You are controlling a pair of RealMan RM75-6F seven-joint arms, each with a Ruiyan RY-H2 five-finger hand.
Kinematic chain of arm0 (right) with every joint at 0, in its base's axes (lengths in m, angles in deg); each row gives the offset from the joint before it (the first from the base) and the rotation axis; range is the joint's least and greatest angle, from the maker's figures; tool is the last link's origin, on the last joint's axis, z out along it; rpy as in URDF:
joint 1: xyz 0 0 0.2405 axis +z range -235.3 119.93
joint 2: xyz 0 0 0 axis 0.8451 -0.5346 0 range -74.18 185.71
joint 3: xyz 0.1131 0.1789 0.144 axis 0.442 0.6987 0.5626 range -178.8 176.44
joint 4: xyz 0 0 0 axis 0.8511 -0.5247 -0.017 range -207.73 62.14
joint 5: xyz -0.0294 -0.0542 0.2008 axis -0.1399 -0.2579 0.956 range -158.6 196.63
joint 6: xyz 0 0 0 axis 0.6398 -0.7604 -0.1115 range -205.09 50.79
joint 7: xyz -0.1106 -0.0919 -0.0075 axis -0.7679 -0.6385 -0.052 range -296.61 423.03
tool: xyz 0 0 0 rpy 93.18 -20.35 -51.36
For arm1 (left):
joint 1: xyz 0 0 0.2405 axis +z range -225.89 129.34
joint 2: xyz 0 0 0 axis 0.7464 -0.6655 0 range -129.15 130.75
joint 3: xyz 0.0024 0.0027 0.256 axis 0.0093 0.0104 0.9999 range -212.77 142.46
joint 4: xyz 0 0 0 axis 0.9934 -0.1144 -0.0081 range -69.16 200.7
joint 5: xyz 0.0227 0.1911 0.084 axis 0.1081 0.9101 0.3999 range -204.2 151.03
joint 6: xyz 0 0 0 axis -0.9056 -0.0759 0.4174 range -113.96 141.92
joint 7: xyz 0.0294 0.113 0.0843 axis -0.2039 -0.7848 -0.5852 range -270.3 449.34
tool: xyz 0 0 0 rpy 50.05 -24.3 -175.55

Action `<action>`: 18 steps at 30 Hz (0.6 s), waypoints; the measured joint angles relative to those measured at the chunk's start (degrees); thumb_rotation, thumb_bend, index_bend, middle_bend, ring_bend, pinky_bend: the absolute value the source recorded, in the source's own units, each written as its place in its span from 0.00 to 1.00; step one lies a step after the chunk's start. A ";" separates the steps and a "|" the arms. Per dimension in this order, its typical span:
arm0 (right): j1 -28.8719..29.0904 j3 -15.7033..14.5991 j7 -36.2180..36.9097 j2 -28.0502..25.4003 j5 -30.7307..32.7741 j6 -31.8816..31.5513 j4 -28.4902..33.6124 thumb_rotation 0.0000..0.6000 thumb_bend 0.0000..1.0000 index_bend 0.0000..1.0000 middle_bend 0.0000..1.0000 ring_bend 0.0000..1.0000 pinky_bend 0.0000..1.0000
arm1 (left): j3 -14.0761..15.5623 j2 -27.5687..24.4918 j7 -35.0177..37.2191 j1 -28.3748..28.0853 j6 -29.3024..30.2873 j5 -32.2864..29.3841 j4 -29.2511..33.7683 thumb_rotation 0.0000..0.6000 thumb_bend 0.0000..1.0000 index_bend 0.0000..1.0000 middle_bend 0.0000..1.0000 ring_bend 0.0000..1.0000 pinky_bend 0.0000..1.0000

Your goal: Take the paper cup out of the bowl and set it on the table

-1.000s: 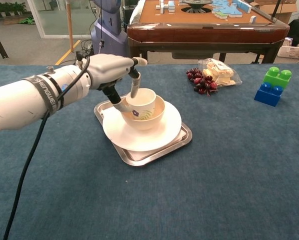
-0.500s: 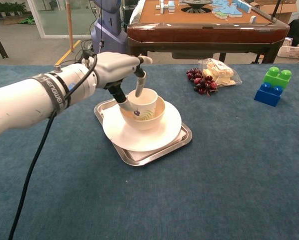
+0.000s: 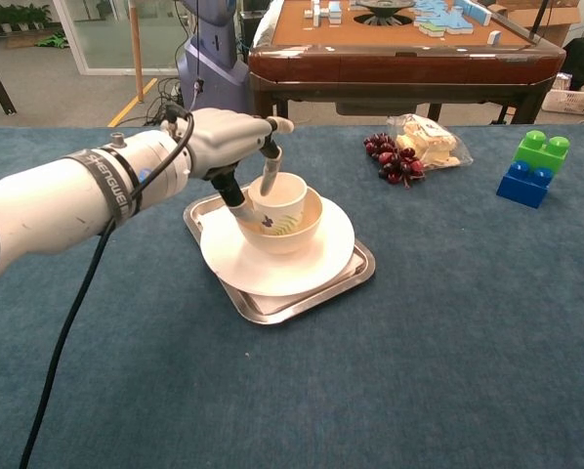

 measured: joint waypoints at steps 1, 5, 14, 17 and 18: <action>0.00 0.00 0.01 0.00 0.00 0.00 0.00 1.00 0.00 0.34 0.23 0.11 0.24 | 0.03 -0.01 -0.04 -0.03 0.01 -0.04 0.06 1.00 0.20 0.55 0.00 0.00 0.06; 0.00 0.01 0.14 -0.04 0.03 0.04 0.01 1.00 0.00 0.34 0.23 0.11 0.24 | 0.08 -0.03 -0.16 -0.08 0.04 -0.35 0.16 1.00 0.21 0.56 0.00 0.00 0.06; 0.03 0.04 0.39 -0.09 0.11 0.15 -0.07 1.00 0.00 0.34 0.23 0.11 0.24 | 0.49 0.33 -0.40 -0.29 0.20 -0.19 -0.43 1.00 0.23 0.58 0.00 0.00 0.06; 0.05 0.02 0.38 -0.08 0.13 0.21 -0.09 1.00 0.00 0.34 0.23 0.11 0.24 | 0.65 0.39 -0.61 -0.31 0.28 -0.20 -0.60 1.00 0.24 0.58 0.00 0.00 0.06; 0.07 0.01 0.37 -0.08 0.13 0.25 -0.08 1.00 0.00 0.34 0.23 0.11 0.24 | 0.66 0.42 -0.59 -0.31 0.34 -0.18 -0.60 1.00 0.25 0.59 0.00 0.00 0.06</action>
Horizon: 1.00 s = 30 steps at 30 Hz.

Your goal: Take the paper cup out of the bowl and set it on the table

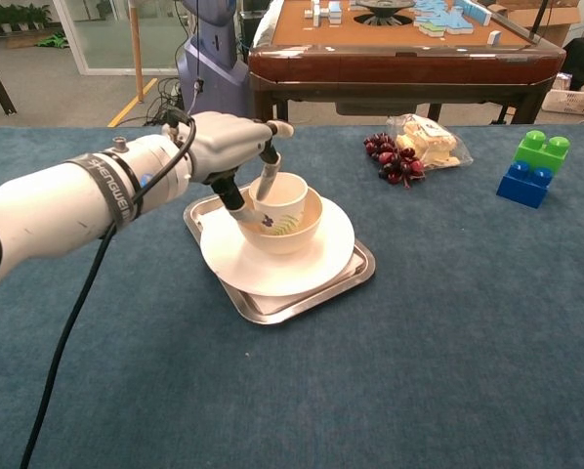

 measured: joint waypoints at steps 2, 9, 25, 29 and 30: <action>0.02 -0.01 -0.03 0.00 0.01 0.04 0.01 1.00 0.00 0.34 0.23 0.11 0.24 | 0.01 0.03 0.10 0.02 0.13 0.16 0.03 1.00 0.26 0.59 0.00 0.00 0.06; 0.02 -0.01 -0.01 -0.04 0.04 0.06 0.05 1.00 0.00 0.34 0.23 0.11 0.24 | 0.17 0.19 0.13 0.11 0.48 0.54 0.01 1.00 0.30 0.60 0.00 0.00 0.07; 0.02 0.03 0.35 -0.11 0.15 0.15 -0.10 1.00 0.00 0.34 0.23 0.11 0.24 | 0.36 -0.28 -0.42 0.16 0.89 0.89 1.20 1.00 0.33 0.61 0.00 0.00 0.07; 0.03 0.04 0.29 -0.11 0.18 0.16 -0.08 1.00 0.00 0.34 0.23 0.11 0.24 | 0.43 -1.07 -1.16 0.34 1.77 1.25 2.68 1.00 0.33 0.61 0.00 0.00 0.07; 0.05 0.04 0.28 -0.12 0.20 0.20 -0.07 1.00 0.00 0.34 0.23 0.11 0.24 | 0.42 -1.35 -1.45 0.39 2.08 1.33 3.14 1.00 0.33 0.61 0.00 0.00 0.07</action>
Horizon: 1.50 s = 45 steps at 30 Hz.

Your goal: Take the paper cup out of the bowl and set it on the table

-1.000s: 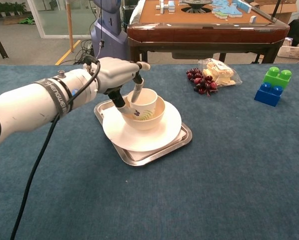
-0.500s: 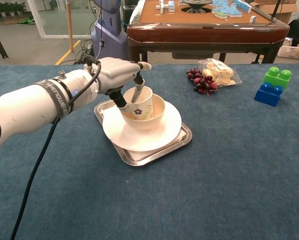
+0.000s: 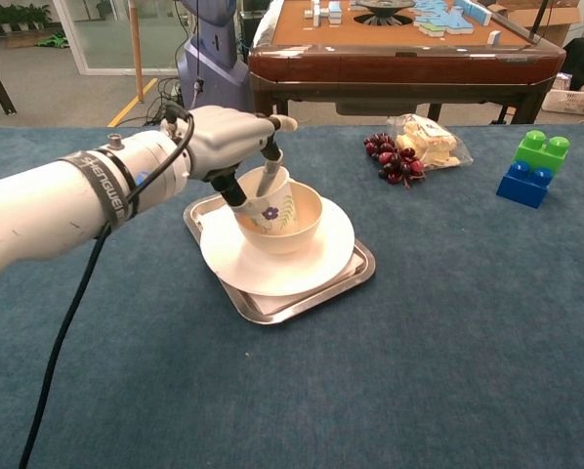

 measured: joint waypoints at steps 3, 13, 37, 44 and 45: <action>0.04 -0.02 -0.13 0.08 0.04 0.11 -0.08 1.00 0.00 0.34 0.23 0.11 0.24 | -0.24 -1.20 -1.04 0.17 1.20 0.10 2.01 1.00 0.33 0.61 0.00 0.00 0.07; 0.14 -0.22 -0.93 0.38 0.01 0.32 0.10 1.00 0.00 0.34 0.23 0.11 0.24 | -0.83 -6.66 -6.30 1.10 6.50 0.66 11.17 1.00 0.33 0.61 0.00 0.00 0.07; 0.29 -0.37 -1.95 0.64 0.42 0.76 0.28 1.00 0.00 0.34 0.23 0.11 0.24 | 1.52 -15.50 -10.90 5.61 10.99 -3.07 12.72 1.00 0.33 0.62 0.00 0.00 0.07; 0.32 -0.45 -2.07 0.68 0.36 0.84 0.31 1.00 0.00 0.34 0.23 0.11 0.24 | 3.26 -15.30 -10.11 6.81 9.69 -3.66 8.58 1.00 0.33 0.62 0.00 0.00 0.07; 0.33 -0.45 -2.08 0.69 0.38 0.85 0.31 1.00 0.00 0.34 0.23 0.11 0.24 | 3.48 -15.26 -10.10 6.95 9.54 -3.71 8.10 1.00 0.33 0.62 0.00 0.00 0.07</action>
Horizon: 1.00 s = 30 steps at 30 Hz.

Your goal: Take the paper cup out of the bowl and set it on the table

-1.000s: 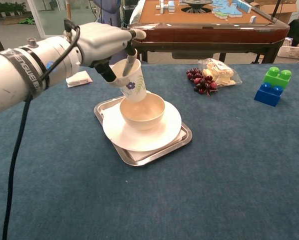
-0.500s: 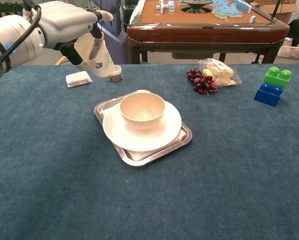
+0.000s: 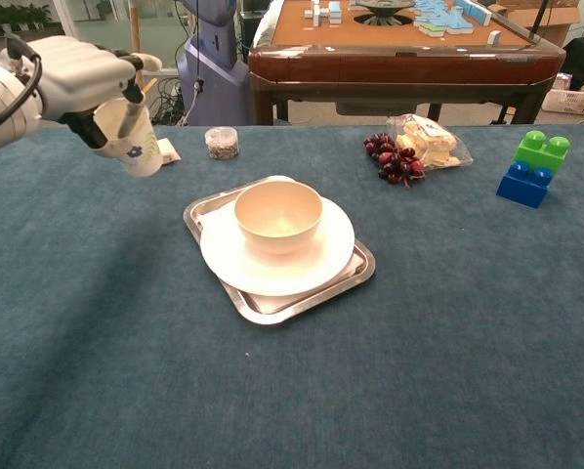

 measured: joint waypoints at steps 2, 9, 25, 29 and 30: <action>0.02 -0.01 -0.09 0.02 0.03 0.06 -0.02 1.00 0.00 0.34 0.23 0.11 0.24 | 0.47 0.10 -0.09 0.31 -0.38 -0.26 -1.05 1.00 0.33 0.62 0.00 0.00 0.07; 0.13 -0.06 -0.20 0.04 0.16 0.37 -0.03 1.00 0.00 0.34 0.23 0.11 0.24 | 1.43 0.66 -0.24 1.23 -1.98 -1.99 -4.10 1.00 0.33 0.62 0.00 0.00 0.07; 0.20 -0.14 0.06 -0.19 0.26 0.71 0.12 1.00 0.00 0.34 0.24 0.11 0.24 | 2.49 1.91 -3.73 1.25 -5.33 -7.15 -6.50 1.00 0.32 0.60 0.00 0.00 0.07; 0.20 -0.12 0.09 -0.22 0.31 0.70 0.09 1.00 0.00 0.34 0.24 0.11 0.24 | 2.90 2.26 -4.44 1.17 -5.95 -8.14 -7.27 1.00 0.32 0.60 0.00 0.00 0.07; 0.21 -0.12 0.10 -0.22 0.31 0.74 0.07 1.00 0.00 0.34 0.24 0.11 0.24 | 3.00 2.36 -4.63 1.15 -6.09 -8.38 -7.44 1.00 0.32 0.60 0.00 0.00 0.07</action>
